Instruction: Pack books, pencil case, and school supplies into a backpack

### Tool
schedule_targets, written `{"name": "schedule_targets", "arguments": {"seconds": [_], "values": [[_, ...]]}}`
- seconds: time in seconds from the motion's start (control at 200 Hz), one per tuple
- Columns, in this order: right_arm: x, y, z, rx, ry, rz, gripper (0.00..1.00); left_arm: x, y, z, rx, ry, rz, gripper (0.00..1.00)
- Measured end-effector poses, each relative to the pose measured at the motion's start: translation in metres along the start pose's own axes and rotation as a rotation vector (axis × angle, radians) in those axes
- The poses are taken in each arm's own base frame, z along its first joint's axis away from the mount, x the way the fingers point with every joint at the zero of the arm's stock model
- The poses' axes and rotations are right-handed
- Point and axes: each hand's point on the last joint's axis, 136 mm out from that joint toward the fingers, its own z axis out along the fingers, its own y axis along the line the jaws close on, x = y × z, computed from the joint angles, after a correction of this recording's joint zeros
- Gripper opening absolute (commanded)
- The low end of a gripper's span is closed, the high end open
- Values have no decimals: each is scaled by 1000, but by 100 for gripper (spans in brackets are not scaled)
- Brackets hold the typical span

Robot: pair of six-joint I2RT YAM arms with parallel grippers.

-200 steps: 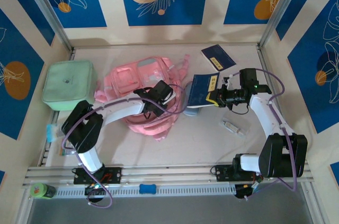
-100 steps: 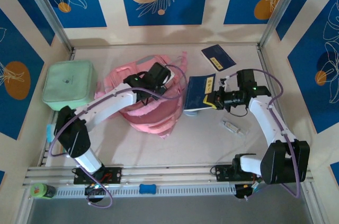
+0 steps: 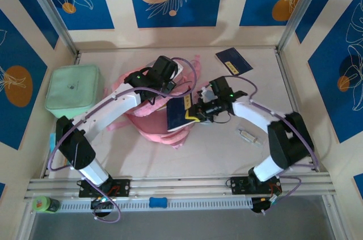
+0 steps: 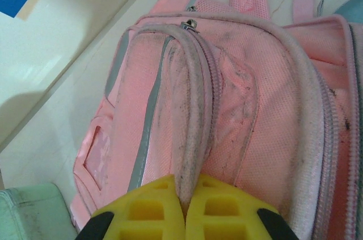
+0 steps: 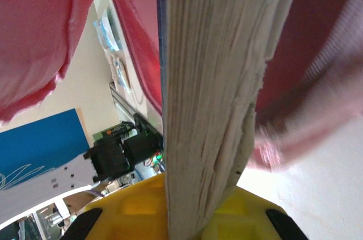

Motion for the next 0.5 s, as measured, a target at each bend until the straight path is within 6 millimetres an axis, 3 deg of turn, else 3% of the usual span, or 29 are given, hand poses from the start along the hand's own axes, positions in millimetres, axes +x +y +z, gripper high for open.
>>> {"name": "schedule_targets", "arguments": {"seconds": [0.11,0.225,0.365,0.5], "values": [[-30,8,25,10,-28,-12,1,0,1,0,-1,0,-9,0],[-60,14,46,10,-68,-23,9,-1,1,-1,-2,-1,-21,0],[-88,12,65,37,-92,-27,32,-1,3,0,-4,-2,-32,0],[-88,2,62,88,-107,-26,50,-1,5,-1,-6,-5,-36,0]]}}
